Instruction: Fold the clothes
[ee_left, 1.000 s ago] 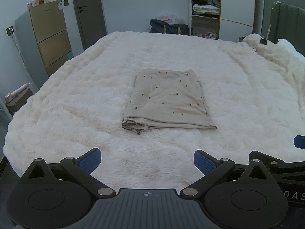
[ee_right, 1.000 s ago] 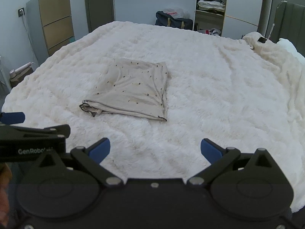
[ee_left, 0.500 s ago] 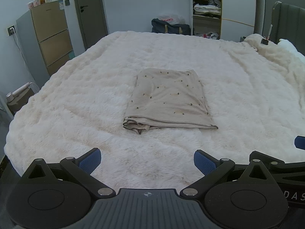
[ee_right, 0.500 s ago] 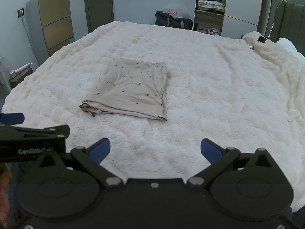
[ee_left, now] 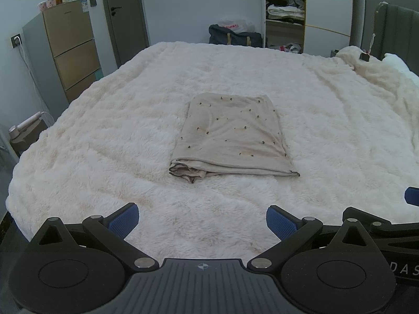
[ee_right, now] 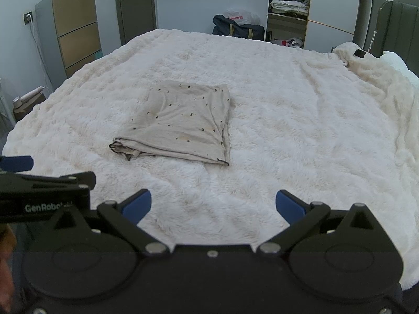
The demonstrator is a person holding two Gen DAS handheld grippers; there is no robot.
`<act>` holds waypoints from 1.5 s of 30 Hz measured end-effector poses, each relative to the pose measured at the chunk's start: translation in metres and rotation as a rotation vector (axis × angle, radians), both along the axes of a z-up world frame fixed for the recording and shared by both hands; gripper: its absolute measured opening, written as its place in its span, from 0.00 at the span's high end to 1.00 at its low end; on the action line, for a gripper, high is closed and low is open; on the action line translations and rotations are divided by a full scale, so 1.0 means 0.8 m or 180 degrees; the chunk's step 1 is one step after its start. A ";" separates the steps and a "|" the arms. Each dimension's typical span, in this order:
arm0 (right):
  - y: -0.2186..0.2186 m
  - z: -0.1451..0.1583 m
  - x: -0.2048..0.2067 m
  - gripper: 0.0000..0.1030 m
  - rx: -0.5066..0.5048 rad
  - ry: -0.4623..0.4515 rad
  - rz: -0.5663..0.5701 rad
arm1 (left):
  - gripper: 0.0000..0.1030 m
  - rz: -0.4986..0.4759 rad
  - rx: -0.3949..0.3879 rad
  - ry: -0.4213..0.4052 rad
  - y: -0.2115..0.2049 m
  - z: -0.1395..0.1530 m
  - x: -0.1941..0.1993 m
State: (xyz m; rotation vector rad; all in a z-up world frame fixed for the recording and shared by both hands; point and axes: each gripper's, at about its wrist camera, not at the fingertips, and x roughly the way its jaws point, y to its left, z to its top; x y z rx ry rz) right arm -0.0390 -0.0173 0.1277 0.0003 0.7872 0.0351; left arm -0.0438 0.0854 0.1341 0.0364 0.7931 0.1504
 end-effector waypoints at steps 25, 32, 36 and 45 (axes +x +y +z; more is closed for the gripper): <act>-0.002 0.003 0.000 0.00 0.0001 -0.0028 -0.0006 | 0.00 -0.0016 0.0016 -0.0016 0.002 -0.001 -0.001; -0.001 0.001 0.000 0.00 -0.0006 -0.0020 -0.0008 | 0.00 -0.0008 0.0016 -0.0005 0.001 -0.003 -0.002; -0.002 0.002 0.000 0.00 0.0001 -0.0024 -0.0009 | 0.00 -0.0005 0.0015 -0.0010 0.000 -0.001 -0.003; -0.002 0.001 -0.001 0.00 0.0006 -0.0027 -0.0011 | 0.00 0.0007 0.0022 -0.0032 -0.001 -0.001 -0.005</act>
